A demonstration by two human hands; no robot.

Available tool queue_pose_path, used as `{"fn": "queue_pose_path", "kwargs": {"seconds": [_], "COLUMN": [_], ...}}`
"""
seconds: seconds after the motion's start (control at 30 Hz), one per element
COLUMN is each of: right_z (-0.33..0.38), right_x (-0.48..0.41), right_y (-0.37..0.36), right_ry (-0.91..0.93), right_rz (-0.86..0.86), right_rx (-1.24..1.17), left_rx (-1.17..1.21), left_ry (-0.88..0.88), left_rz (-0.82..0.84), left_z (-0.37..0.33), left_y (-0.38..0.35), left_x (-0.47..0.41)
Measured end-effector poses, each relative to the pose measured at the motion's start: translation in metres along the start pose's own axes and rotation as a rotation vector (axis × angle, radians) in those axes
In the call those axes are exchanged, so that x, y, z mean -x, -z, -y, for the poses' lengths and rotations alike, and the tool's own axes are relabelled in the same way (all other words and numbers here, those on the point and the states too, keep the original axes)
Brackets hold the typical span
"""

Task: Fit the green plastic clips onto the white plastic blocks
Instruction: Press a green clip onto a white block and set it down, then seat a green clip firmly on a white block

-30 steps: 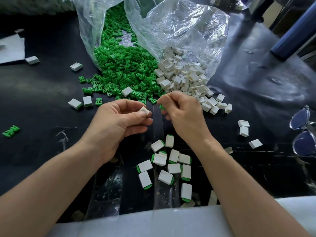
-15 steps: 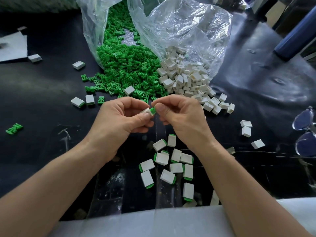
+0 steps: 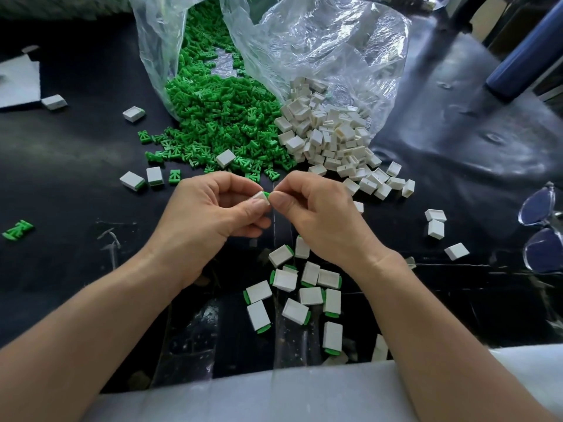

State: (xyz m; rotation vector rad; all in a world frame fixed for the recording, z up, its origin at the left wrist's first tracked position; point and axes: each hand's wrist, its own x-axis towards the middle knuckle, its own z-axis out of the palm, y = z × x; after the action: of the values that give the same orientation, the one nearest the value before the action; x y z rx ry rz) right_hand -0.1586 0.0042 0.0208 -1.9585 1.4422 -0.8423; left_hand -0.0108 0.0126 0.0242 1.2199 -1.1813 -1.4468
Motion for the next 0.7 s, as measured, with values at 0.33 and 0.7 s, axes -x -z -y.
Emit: {"fn": "queue_pose_path", "kwargs": {"seconds": [0.33,0.7], "right_z": [0.004,0.001], "right_x": [0.001,0.001], "right_y": [-0.004,0.006], "right_ry": [-0.048,-0.041], "right_rz": [0.029,0.132], "right_rx": [-0.187,-0.06], "left_rx": [-0.011,-0.098], "left_ry": [-0.032,-0.055], "left_rz": [0.018,0.054], "left_z": [-0.002,-0.005], "left_y": [0.002,0.004], "left_x": [0.001,0.002]}}
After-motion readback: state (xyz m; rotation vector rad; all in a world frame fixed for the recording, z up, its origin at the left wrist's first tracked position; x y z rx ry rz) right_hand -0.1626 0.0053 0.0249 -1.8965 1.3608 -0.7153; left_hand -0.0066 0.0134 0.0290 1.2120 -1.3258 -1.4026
